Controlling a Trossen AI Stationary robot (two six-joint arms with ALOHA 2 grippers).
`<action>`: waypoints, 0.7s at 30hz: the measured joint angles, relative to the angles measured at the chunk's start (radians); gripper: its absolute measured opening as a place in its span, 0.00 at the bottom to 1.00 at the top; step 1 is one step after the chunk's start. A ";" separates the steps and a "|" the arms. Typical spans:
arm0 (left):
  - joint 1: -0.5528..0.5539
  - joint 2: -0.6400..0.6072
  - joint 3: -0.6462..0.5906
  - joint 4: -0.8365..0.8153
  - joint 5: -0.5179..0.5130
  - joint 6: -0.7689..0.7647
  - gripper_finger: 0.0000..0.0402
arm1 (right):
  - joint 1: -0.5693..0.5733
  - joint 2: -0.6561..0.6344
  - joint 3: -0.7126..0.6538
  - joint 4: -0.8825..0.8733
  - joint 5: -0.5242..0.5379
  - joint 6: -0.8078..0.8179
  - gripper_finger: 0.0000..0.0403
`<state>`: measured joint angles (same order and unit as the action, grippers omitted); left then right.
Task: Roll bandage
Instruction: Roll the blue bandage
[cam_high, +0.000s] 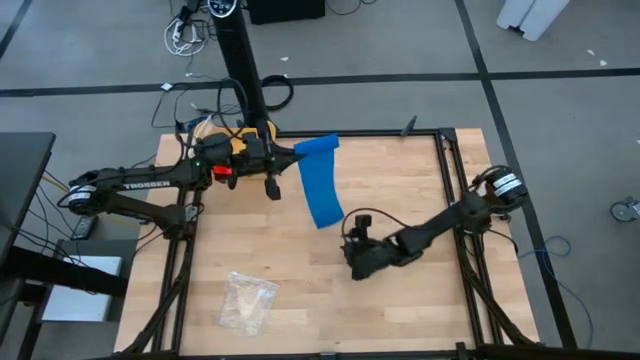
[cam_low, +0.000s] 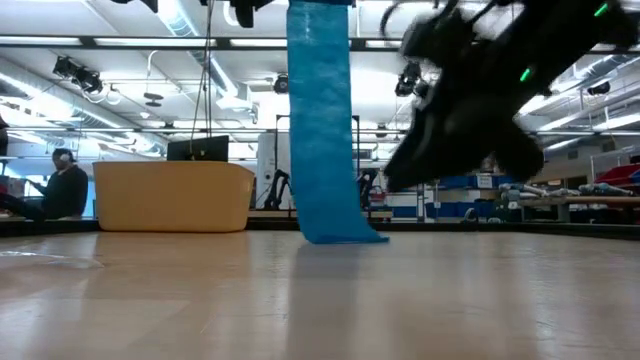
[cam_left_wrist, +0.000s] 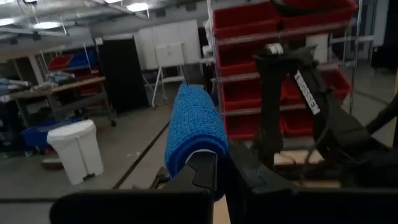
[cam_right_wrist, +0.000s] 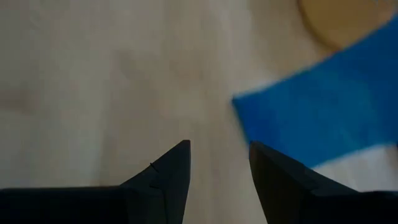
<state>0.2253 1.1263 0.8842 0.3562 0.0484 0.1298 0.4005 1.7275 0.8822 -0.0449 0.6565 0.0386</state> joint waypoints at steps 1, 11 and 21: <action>0.000 0.003 -0.003 0.000 -0.001 0.000 0.05 | -0.023 0.015 0.000 -0.005 -0.013 -0.013 0.41; -0.001 0.029 -0.005 -0.005 0.004 -0.001 0.05 | -0.223 0.049 -0.001 0.036 -0.131 -0.178 0.37; -0.001 0.029 -0.005 -0.012 0.007 -0.002 0.05 | -0.422 0.055 -0.001 0.093 -0.376 -0.299 0.31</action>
<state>0.2245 1.1549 0.8791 0.3442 0.0559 0.1276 -0.0212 1.7821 0.8814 0.0480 0.2800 -0.2600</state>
